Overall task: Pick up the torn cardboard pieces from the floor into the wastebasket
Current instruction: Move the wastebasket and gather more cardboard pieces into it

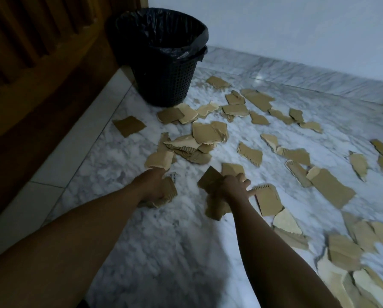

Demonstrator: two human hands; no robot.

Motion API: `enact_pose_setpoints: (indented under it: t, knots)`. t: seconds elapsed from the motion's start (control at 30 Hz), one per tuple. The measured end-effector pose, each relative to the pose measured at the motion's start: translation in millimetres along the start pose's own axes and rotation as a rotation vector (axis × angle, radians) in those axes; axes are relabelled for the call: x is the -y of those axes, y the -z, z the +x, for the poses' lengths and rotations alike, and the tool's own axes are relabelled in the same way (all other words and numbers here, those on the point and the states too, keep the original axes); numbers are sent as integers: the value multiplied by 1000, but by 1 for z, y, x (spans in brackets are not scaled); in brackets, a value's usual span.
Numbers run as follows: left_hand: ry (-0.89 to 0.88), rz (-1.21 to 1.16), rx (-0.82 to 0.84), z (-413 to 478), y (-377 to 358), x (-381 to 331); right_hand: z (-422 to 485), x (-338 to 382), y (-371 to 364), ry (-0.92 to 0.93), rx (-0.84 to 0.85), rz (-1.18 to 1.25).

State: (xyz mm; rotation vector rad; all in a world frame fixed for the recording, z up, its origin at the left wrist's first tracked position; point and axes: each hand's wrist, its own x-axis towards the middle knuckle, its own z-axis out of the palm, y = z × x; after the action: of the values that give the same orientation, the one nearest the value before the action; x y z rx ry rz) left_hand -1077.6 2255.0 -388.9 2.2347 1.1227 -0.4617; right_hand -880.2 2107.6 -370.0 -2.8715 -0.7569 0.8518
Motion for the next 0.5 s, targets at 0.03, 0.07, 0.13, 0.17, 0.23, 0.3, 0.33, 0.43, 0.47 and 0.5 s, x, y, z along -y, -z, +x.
enact_pose_setpoints:
  t: [0.03, 0.07, 0.13, 0.17, 0.23, 0.3, 0.33, 0.43, 0.47, 0.5]
  knots:
    - [-9, -18, 5, 1, -1, 1, 0, 0, 1, -29, 12, 24]
    - [-14, -28, 10, 0, -1, 2, 2, -3, 2, -49, 30, 50]
    - [13, -81, 33, 1, -1, 2, 3, -9, 8, -81, 84, 108]
    - [18, -86, 33, 1, -1, 3, 4, -11, 9, -71, 85, 107]
    - [2, -25, -5, -2, -1, 1, 5, -9, 9, -34, 35, 41]
    - [-15, 12, -16, -4, -1, 0, 7, -6, 4, 40, -65, -91]
    - [-15, 10, -14, -4, -1, -1, 8, -3, 5, 79, -88, -129]
    - [-5, 11, -56, -1, -2, -3, 14, 3, 24, 197, 96, 72]
    - [-11, 25, -47, 0, -3, -3, 18, 3, 35, 216, 163, 191]
    - [-24, 34, -35, 0, -4, -3, 17, 2, 49, 208, 173, 298]
